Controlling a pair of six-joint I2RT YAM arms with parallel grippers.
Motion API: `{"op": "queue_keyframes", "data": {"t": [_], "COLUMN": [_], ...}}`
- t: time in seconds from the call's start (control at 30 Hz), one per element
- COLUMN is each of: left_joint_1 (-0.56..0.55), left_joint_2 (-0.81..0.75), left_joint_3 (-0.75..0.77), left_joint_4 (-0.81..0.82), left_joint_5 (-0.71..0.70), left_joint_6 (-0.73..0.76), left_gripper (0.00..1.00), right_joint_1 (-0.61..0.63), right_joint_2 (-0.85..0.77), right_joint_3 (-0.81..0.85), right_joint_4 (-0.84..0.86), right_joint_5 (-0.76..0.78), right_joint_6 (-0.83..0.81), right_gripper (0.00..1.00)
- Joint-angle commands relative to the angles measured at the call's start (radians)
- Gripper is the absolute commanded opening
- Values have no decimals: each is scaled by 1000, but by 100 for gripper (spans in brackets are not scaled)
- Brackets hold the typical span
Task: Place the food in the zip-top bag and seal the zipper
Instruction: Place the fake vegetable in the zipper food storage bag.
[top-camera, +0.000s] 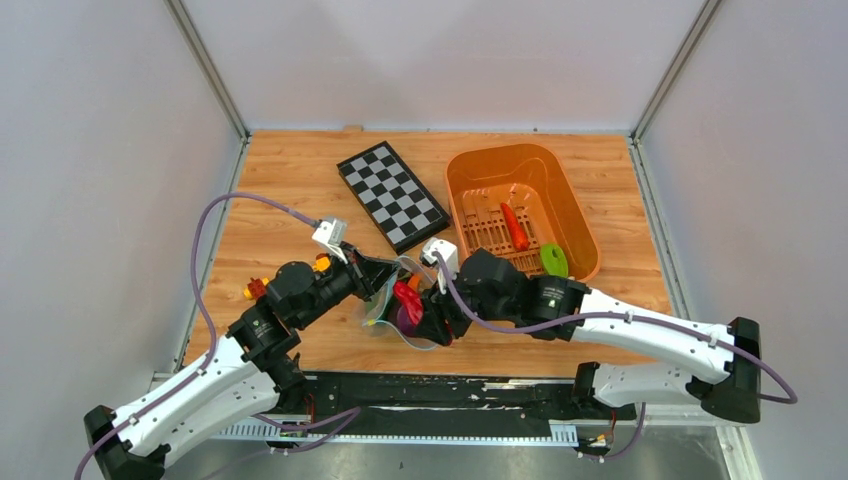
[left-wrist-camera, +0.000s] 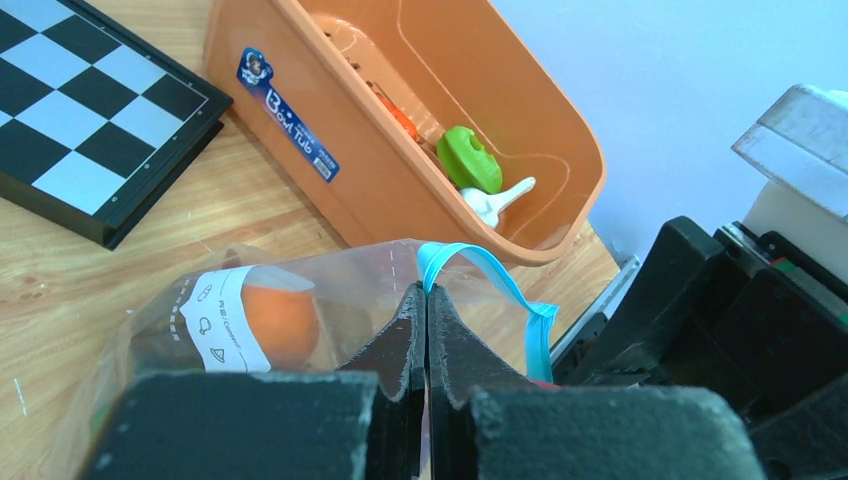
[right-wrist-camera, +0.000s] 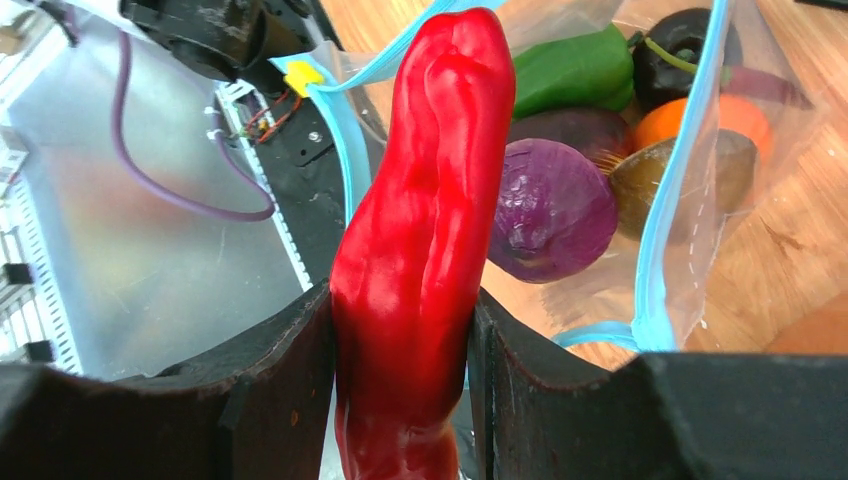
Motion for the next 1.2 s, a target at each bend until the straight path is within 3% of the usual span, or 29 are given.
{"op": "queue_keyframes", "data": {"t": [0.0, 0.17, 0.5, 0.67, 0.83, 1.03, 1.17], "left_joint_1": [3, 3, -2, -8, -8, -8, -8], "left_joint_2": [-17, -15, 9, -10, -48, -90, -87], "left_joint_3": [28, 36, 35, 30, 21, 13, 12], "left_joint_4": [34, 30, 49, 57, 44, 30, 30], "left_joint_5": [10, 41, 98, 95, 58, 2, -16], "left_joint_6": [18, 37, 32, 25, 20, 19, 17], "left_gripper": [0, 0, 0, 0, 0, 0, 0], "right_joint_1": [28, 28, 29, 29, 29, 29, 27], "right_joint_2": [58, 98, 179, 271, 272, 223, 144], "right_joint_3": [111, 163, 199, 272, 238, 164, 100], "right_joint_4": [-148, -215, -94, -144, 0, 142, 208], "right_joint_5": [236, 371, 362, 419, 420, 370, 317], "right_joint_6": [68, 138, 166, 201, 230, 229, 193], "right_gripper": [37, 38, 43, 44, 51, 69, 68]}}
